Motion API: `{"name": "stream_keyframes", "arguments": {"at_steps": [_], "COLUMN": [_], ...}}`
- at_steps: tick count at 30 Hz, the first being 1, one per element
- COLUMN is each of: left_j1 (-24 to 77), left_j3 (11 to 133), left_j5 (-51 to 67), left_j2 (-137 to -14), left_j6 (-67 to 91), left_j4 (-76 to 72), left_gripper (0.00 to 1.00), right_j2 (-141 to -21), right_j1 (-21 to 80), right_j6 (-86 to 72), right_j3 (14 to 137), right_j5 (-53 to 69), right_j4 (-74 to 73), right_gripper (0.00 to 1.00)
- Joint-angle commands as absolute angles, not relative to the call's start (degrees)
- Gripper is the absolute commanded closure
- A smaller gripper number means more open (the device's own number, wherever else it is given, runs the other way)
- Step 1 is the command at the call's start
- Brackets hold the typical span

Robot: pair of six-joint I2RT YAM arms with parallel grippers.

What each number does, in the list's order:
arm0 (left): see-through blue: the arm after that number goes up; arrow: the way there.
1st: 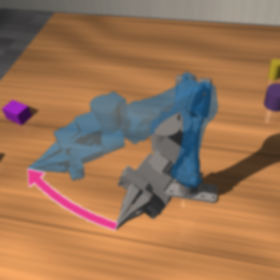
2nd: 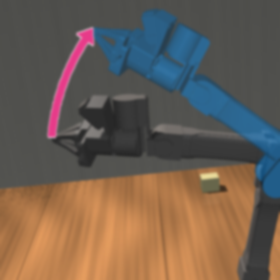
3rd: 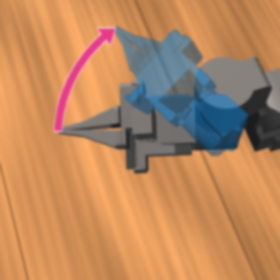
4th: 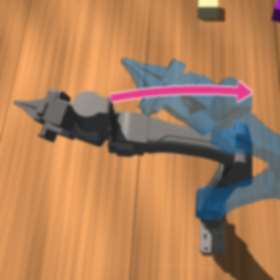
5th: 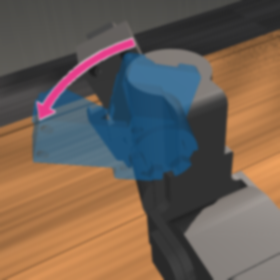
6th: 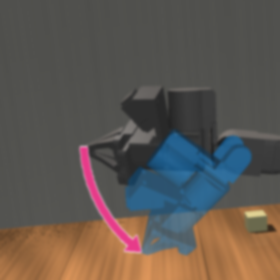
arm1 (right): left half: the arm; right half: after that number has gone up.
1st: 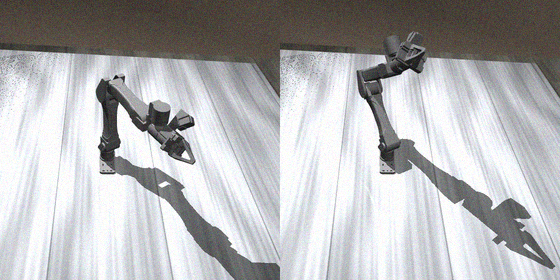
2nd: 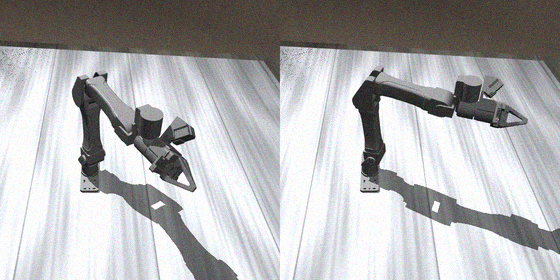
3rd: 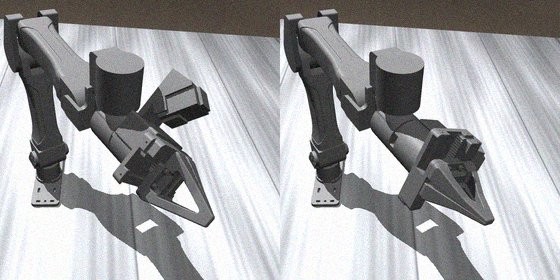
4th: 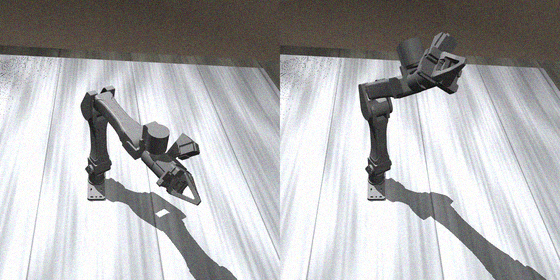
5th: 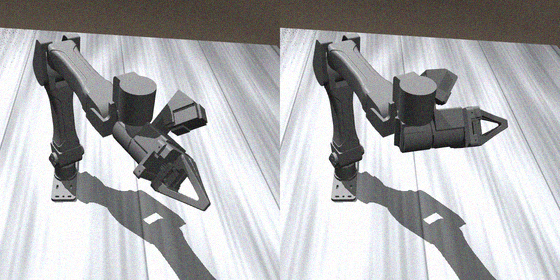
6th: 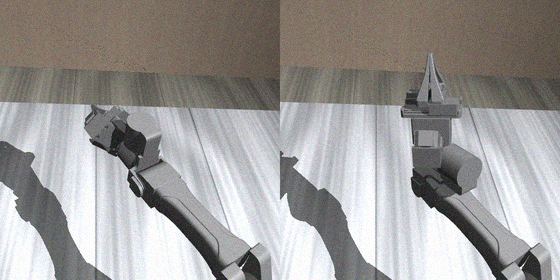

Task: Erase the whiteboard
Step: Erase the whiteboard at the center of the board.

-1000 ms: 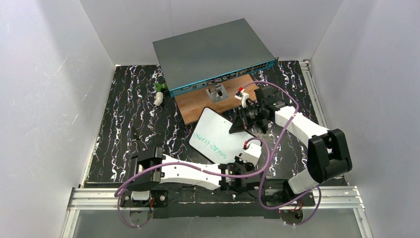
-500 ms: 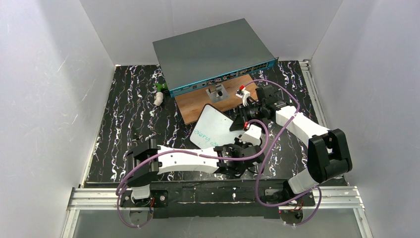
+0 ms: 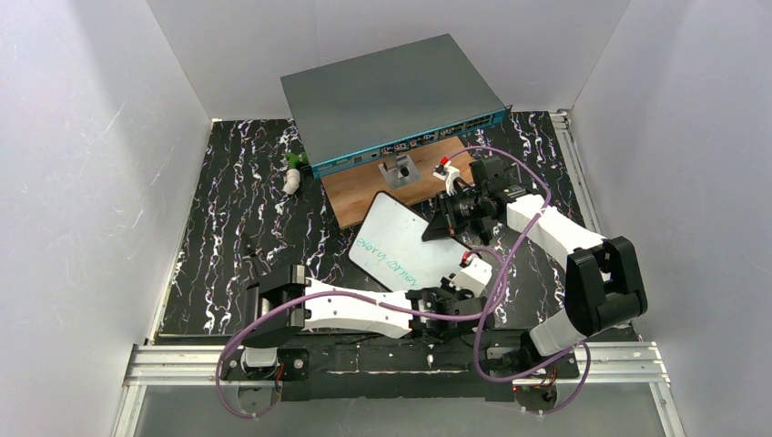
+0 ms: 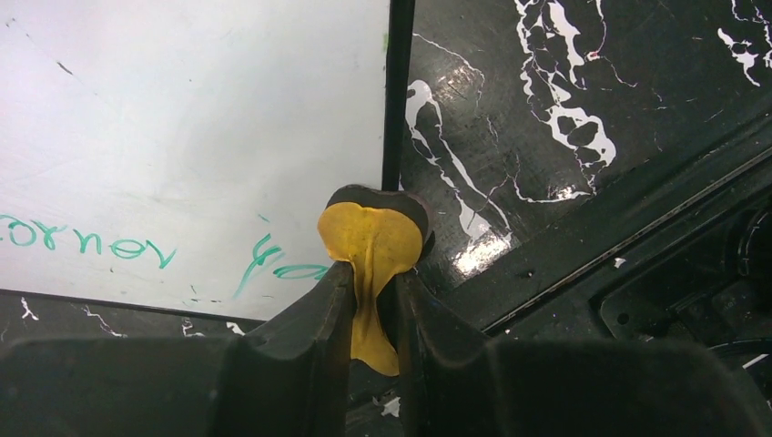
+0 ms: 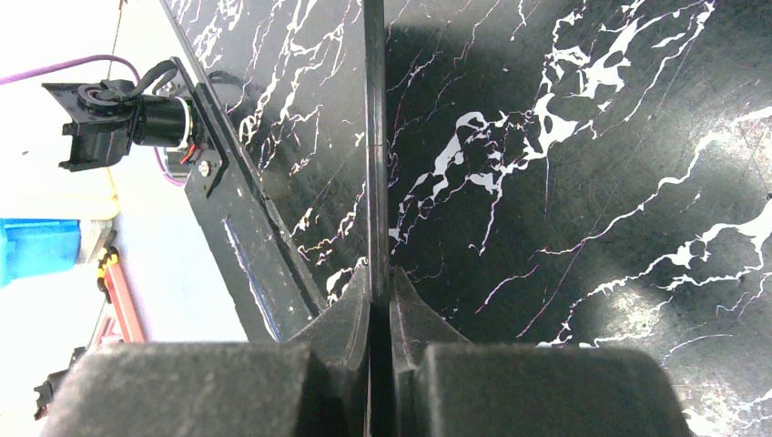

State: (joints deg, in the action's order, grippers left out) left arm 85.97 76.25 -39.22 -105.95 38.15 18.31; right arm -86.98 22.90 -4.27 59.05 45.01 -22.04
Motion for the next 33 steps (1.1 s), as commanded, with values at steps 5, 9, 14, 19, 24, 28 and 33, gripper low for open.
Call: {"name": "stream_keyframes", "arguments": {"at_steps": [5,9,14,19,24,28,33], "left_j1": [81.3,79.9,79.1,79.2,81.8,83.8,84.6], "left_j3": [82.3,85.2,85.7,80.2,73.5,71.5,71.1], "left_j5": [-40.1,-39.0,-37.9,-34.5,-31.2,-29.0,-28.4], "left_j2": [-105.1,-105.9,-106.3,-105.2,-104.6,-106.4,-107.4], "left_j6": [31.4,28.6,28.1,31.1,33.3,36.2,37.7], "left_j4": [19.3,18.5,17.9,17.1,14.3,15.0,16.3], "left_gripper": [1.00,1.00,1.00,1.00,1.00,1.00,1.00], "right_j2": [-85.4,-85.5,-85.5,-85.7,-85.9,-85.9,-85.8], "right_j1": [23.3,23.3,23.3,23.3,23.3,23.3,23.3], "right_j6": [-5.0,-4.9,-4.8,-4.7,-4.7,-4.7,-4.7], "right_j3": [59.0,59.0,59.0,59.0,59.0,59.1,59.1], "right_j5": [44.7,44.6,44.4,44.4,44.5,44.4,44.3], "right_j4": [-22.8,-22.8,-22.8,-22.8,-22.9,-22.9,-22.9], "right_gripper": [0.99,0.99,0.99,0.99,0.99,0.99,0.99]}}
